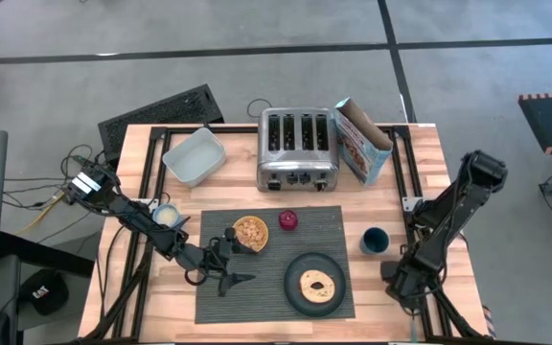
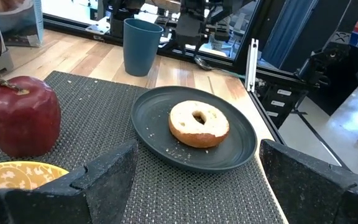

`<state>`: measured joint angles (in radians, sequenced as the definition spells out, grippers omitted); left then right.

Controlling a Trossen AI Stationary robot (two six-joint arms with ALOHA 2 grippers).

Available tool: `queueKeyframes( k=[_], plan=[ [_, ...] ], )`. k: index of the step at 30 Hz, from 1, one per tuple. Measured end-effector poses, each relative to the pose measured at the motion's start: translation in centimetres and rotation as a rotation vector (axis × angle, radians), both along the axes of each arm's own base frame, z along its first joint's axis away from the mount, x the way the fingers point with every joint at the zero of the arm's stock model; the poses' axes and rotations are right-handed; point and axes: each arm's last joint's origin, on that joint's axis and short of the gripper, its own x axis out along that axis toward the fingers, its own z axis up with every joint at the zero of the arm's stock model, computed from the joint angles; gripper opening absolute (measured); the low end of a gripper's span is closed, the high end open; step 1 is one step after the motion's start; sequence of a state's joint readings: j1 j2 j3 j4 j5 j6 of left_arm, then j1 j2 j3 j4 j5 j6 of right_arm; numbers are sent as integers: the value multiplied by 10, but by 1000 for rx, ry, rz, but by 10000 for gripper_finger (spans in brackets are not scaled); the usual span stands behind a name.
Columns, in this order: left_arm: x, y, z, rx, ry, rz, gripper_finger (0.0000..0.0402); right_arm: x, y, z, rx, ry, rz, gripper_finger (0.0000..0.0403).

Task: Arrange a breakfast setting
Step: Put the blue spoon on the gray table mat to the left of the yellow bowl

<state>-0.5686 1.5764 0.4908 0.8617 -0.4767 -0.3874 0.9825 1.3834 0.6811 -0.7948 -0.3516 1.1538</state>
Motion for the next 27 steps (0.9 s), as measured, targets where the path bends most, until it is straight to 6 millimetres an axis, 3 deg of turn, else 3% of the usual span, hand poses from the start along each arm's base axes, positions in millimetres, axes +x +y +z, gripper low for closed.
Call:
queueKeyframes(
  k=[9,20,27],
  plan=[
    [0,0,0,7,2,-1,322,0,3,-4,29,63,11,147],
    [0,0,0,7,2,-1,322,-4,4,15,114,52,-104,147],
    [0,0,-1,11,4,-2,322,-8,15,-1,52,54,-63,147]
  ],
)
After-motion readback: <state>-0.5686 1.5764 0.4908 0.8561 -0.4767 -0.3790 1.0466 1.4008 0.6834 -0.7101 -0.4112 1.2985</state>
